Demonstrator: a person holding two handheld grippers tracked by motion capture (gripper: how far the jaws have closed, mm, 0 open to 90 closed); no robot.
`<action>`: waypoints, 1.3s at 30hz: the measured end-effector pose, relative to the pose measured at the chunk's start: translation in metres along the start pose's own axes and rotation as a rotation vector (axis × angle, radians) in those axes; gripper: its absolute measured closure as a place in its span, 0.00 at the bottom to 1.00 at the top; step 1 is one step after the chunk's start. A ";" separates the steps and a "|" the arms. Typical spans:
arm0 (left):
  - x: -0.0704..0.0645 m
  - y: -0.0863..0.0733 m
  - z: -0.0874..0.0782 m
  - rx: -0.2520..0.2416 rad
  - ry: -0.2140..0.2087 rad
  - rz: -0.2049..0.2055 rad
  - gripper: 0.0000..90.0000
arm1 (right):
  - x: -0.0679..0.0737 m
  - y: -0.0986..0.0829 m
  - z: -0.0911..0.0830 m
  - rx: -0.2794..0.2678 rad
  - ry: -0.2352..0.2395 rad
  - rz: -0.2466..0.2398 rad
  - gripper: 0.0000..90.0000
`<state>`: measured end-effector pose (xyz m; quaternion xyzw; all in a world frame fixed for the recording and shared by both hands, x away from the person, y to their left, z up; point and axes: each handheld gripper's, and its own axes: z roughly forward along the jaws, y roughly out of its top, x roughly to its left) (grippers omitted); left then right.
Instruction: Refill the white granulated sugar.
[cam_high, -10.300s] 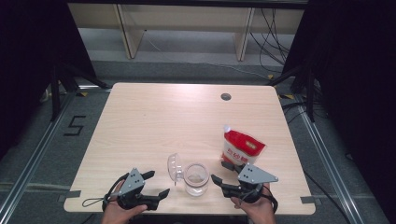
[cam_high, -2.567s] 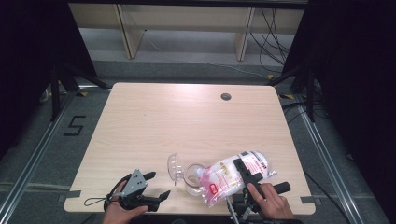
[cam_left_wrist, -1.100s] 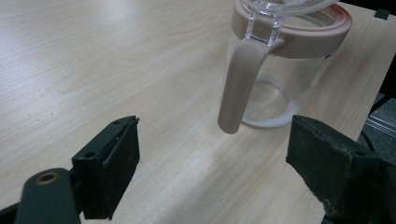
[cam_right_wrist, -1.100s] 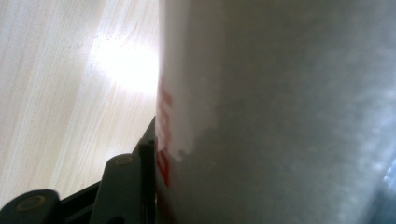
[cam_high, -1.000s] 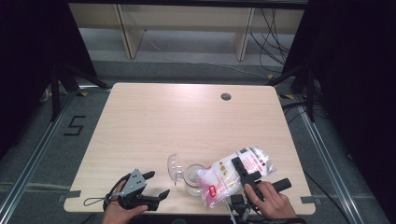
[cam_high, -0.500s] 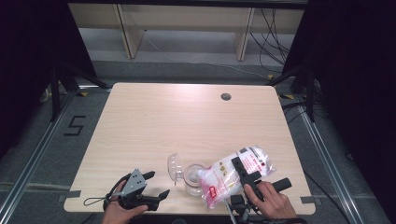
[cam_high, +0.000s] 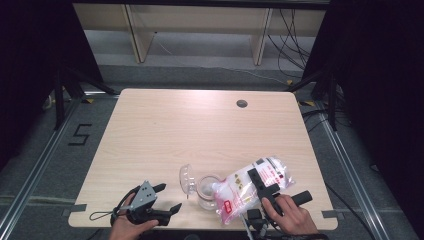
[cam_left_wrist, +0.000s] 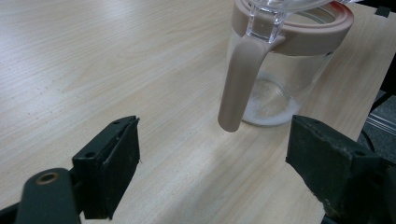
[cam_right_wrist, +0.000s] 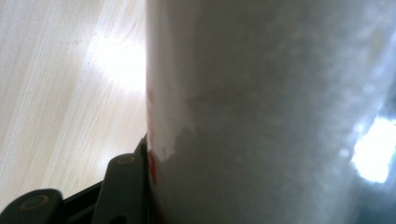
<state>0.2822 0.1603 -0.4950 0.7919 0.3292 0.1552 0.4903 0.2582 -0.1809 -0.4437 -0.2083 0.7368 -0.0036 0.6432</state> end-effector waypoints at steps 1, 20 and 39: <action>0.001 0.000 -0.001 0.010 0.000 0.014 0.19 | -0.001 0.000 0.000 -0.002 -0.003 -0.012 0.56; 0.001 0.000 0.000 0.012 0.001 0.010 0.19 | 0.000 0.001 -0.003 -0.011 -0.022 0.002 0.57; 0.001 0.000 0.000 0.003 -0.007 0.011 0.19 | 0.000 0.001 -0.002 -0.030 -0.029 -0.017 0.58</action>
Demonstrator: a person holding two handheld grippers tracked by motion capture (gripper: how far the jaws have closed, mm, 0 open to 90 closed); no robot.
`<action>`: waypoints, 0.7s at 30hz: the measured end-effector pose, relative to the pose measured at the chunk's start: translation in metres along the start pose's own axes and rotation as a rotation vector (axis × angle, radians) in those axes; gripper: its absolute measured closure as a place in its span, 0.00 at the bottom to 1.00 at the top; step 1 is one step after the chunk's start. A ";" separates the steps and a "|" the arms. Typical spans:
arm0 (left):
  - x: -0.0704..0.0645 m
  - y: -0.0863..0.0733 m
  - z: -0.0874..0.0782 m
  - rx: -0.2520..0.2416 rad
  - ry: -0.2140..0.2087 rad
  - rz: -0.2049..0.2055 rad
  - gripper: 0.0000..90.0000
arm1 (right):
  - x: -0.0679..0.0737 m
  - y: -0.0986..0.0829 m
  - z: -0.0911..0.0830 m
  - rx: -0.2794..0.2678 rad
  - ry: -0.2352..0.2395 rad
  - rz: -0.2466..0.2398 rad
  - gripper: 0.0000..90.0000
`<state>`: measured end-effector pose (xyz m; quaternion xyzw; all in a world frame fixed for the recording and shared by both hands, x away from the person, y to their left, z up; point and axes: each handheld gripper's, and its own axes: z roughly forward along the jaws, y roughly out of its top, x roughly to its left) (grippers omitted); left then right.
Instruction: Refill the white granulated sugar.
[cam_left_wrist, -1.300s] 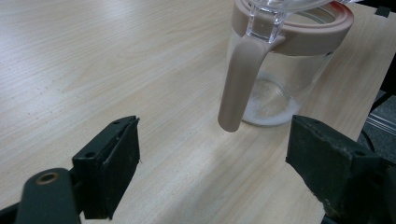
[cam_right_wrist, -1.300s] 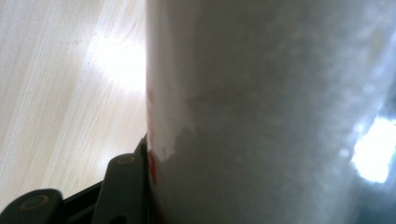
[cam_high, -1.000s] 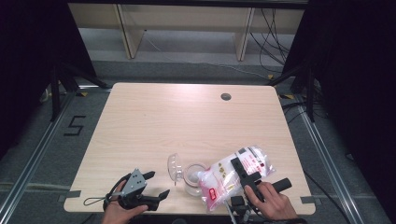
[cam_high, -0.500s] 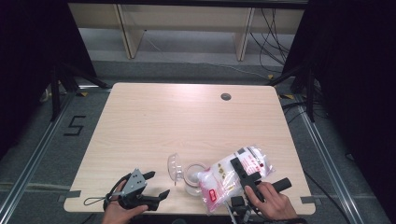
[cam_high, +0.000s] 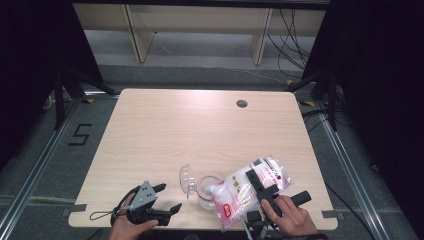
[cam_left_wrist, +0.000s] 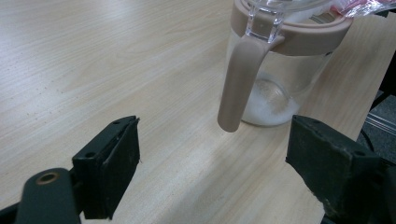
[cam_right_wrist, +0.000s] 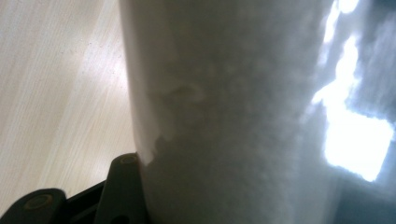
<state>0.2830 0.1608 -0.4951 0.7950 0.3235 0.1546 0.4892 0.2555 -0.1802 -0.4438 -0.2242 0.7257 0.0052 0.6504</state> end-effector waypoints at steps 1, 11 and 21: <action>0.000 0.000 0.000 0.000 0.000 0.002 0.19 | 0.000 0.000 0.000 0.002 0.005 0.000 0.58; 0.000 0.000 0.000 -0.006 -0.004 0.003 0.19 | 0.003 -0.001 -0.001 0.001 -0.005 0.020 0.58; 0.000 0.000 0.000 -0.006 -0.005 0.000 0.19 | 0.004 0.001 -0.002 -0.003 -0.009 0.028 0.58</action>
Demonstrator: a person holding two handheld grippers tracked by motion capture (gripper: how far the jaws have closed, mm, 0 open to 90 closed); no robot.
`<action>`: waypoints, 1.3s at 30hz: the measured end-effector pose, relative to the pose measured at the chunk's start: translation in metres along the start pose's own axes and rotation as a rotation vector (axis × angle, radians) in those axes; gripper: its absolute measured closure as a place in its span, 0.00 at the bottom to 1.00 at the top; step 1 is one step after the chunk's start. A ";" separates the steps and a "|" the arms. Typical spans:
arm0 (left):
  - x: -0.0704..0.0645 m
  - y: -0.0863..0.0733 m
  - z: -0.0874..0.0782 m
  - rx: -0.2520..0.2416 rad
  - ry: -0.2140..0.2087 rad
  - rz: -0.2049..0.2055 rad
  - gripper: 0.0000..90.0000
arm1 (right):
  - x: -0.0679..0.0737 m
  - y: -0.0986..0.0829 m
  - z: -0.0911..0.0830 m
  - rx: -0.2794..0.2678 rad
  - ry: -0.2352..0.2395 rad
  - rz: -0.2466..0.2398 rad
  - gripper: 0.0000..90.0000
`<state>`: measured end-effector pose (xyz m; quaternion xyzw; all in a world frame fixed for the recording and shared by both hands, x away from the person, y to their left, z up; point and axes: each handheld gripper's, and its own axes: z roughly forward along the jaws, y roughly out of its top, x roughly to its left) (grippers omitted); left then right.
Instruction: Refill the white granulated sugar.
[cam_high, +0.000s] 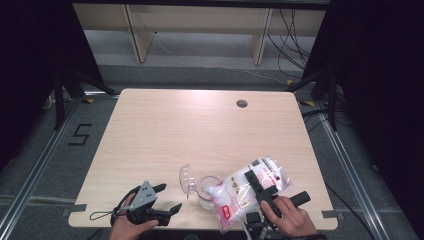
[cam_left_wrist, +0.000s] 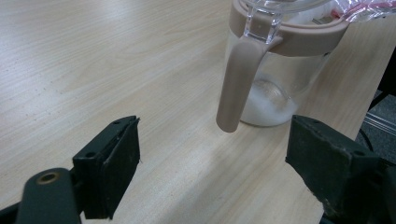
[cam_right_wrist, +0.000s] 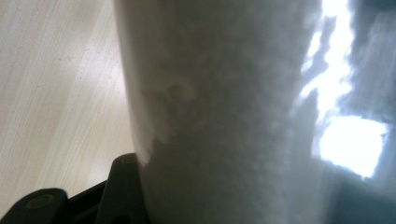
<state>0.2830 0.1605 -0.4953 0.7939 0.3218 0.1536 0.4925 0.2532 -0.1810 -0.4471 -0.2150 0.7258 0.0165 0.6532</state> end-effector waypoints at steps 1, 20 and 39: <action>0.000 0.000 0.000 0.000 0.000 0.003 0.19 | -0.002 0.000 0.000 -0.003 -0.010 -0.018 0.58; 0.000 0.000 0.000 0.001 0.002 0.002 0.19 | -0.003 0.003 -0.002 -0.024 -0.015 -0.024 0.59; 0.000 0.000 0.000 -0.006 -0.003 -0.010 0.19 | -0.006 0.000 0.000 -0.034 -0.024 -0.035 0.60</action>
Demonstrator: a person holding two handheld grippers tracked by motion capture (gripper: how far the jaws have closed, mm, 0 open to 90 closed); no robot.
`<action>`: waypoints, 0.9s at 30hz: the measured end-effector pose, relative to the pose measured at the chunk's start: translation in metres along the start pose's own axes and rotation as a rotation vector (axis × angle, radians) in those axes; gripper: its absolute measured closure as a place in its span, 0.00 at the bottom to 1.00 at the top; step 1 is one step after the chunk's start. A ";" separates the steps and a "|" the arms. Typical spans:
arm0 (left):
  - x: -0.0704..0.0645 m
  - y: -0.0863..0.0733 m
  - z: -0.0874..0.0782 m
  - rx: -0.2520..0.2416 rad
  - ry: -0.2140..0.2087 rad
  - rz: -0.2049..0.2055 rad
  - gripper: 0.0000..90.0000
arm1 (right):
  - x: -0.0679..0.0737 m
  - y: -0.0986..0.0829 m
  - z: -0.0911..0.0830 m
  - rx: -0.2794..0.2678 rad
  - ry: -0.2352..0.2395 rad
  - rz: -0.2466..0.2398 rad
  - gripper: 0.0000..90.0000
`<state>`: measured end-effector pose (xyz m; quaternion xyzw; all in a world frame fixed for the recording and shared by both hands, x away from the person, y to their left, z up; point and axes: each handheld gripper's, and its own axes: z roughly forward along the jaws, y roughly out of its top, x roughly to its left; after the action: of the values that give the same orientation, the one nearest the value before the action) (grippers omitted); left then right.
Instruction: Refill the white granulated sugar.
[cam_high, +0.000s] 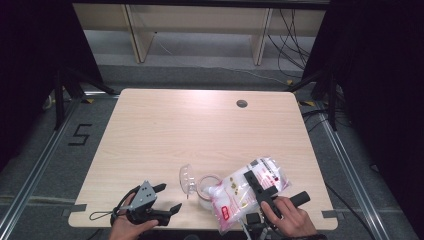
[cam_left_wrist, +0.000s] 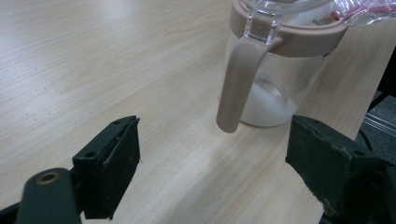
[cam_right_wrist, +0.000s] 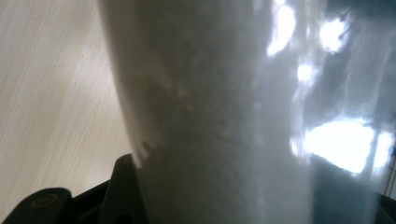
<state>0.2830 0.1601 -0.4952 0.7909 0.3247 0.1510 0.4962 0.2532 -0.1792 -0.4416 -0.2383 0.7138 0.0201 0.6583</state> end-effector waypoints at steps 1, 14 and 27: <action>0.000 0.000 0.000 0.001 0.000 0.002 0.19 | 0.000 -0.001 0.000 0.000 -0.001 0.003 0.60; 0.001 0.000 0.000 0.007 0.002 0.008 0.19 | -0.001 -0.011 0.000 0.027 -0.004 -0.015 0.61; 0.000 0.000 -0.001 0.012 0.007 0.012 0.19 | 0.003 -0.017 -0.001 0.065 0.016 0.061 0.62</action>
<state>0.2828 0.1608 -0.4948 0.7954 0.3226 0.1548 0.4892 0.2583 -0.1957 -0.4395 -0.1951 0.7263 0.0149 0.6589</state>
